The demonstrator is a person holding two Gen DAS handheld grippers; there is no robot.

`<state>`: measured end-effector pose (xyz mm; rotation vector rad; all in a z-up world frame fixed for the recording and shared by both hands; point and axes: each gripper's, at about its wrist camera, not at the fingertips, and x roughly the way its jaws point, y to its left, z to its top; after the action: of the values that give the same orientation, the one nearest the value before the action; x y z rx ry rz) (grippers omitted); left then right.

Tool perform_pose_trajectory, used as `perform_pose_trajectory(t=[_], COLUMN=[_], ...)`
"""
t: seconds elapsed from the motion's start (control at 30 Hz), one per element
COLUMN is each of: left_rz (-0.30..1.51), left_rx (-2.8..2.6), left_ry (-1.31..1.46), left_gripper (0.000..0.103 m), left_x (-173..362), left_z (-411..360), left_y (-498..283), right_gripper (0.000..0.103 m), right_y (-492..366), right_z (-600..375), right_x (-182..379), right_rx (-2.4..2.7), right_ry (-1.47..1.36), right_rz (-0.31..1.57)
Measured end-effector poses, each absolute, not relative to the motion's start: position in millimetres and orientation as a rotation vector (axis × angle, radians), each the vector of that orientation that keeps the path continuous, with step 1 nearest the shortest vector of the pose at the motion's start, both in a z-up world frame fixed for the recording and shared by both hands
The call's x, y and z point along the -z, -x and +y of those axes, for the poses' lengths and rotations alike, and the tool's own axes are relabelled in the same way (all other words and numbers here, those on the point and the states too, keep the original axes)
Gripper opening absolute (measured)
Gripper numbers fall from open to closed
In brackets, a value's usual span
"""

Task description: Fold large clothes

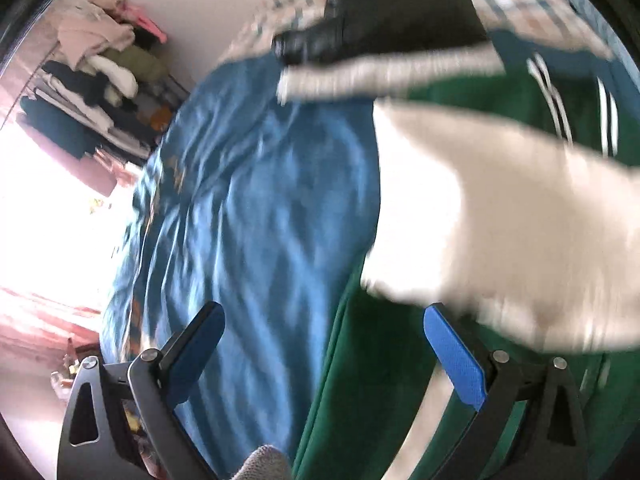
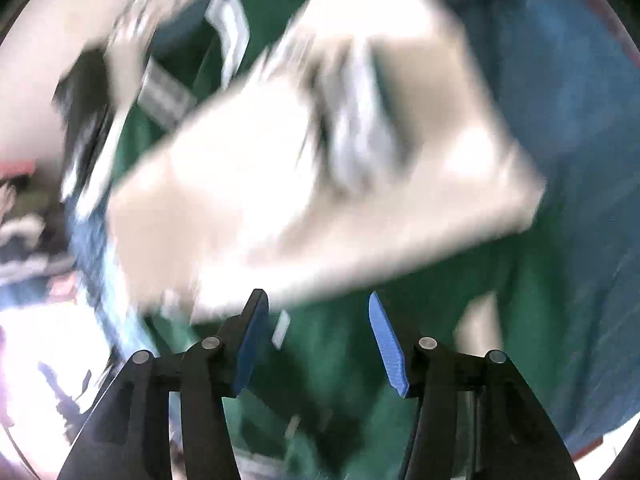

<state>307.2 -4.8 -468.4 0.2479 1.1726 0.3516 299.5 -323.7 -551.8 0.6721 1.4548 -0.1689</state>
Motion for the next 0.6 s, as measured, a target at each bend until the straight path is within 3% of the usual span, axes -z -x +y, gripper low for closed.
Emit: perform_pose_trajectory(t=[0.03,0.13,0.2,0.23,0.3,0.4,0.5,0.6], left_rz=[1.149,1.110,1.113,1.118,1.108,1.096,1.180,1.225], left_rx=[-0.352,-0.351,-0.346,-0.342,-0.333,-0.336,-0.384,-0.389], left_ry=[-0.250,-0.324,-0.388,-0.401,-0.406,-0.433,-0.429,-0.336], left_gripper=[0.103,0.103,0.103,0.103,0.103,0.103,0.103,0.103], left_x=[470,487,506,511,513,516,529,513], left_z=[-9,-21,-29,-30,-29,-27,-19,3], left_y=[-323,-359,-374,-376,-375,-366,-360,-333], right_gripper=[0.065,0.066,0.047,0.022,0.011,0.009,0.010,0.015], right_y=[-316,-360,-362,-365,-363,-366,-355,-327], right_z=[-347,-369,-380,-378,-382,-393,-407,-389], right_x=[556,608,612,604,577,562,578,549], right_rx=[0.198,0.156,0.167,0.184,0.229,0.330,0.347,0.280], right_ry=[-0.661,-0.708,-0.699,-0.637,-0.569,-0.443,-0.595,-0.593], right_rz=[1.457,1.519,1.524,1.504,1.417,1.391,1.522,1.512])
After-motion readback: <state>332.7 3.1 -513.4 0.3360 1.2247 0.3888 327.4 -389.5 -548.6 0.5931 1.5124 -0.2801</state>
